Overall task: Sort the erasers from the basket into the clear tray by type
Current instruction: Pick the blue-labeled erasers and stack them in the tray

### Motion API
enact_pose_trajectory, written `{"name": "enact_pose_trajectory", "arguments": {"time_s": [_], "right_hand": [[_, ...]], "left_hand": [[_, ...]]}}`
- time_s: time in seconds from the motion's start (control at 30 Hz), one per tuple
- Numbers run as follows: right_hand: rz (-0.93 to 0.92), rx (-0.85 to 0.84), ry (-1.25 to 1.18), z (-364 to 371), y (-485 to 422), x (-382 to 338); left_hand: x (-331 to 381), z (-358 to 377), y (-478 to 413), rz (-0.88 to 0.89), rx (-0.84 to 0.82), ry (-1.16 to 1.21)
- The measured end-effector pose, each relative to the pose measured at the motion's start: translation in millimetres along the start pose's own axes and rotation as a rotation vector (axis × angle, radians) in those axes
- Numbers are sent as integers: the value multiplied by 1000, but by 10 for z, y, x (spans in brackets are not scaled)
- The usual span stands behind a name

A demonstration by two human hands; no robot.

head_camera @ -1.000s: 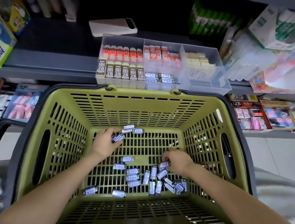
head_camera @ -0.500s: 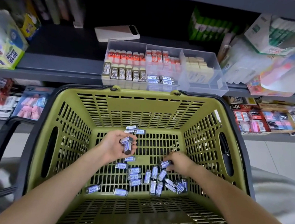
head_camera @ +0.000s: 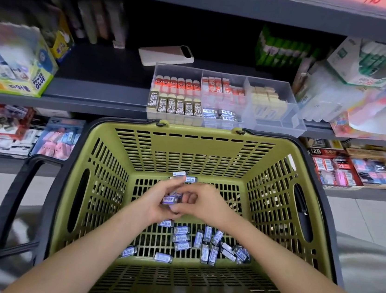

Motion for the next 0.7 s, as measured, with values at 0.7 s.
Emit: {"name": "enact_pose_trajectory", "arguments": {"time_s": [0.7], "right_hand": [[-304, -277, 714, 817, 288, 1061]], "left_hand": [[337, -314, 173, 157, 122, -116]]}}
Point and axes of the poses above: each hand's wrist, its own y-axis away from the middle knuckle, its own z-axis out of the palm, x = y × z, the point moved 8 cm from there along -y, towards the middle knuckle, and after that the axes turned 14 degrees about x, right-handed, at the moved point
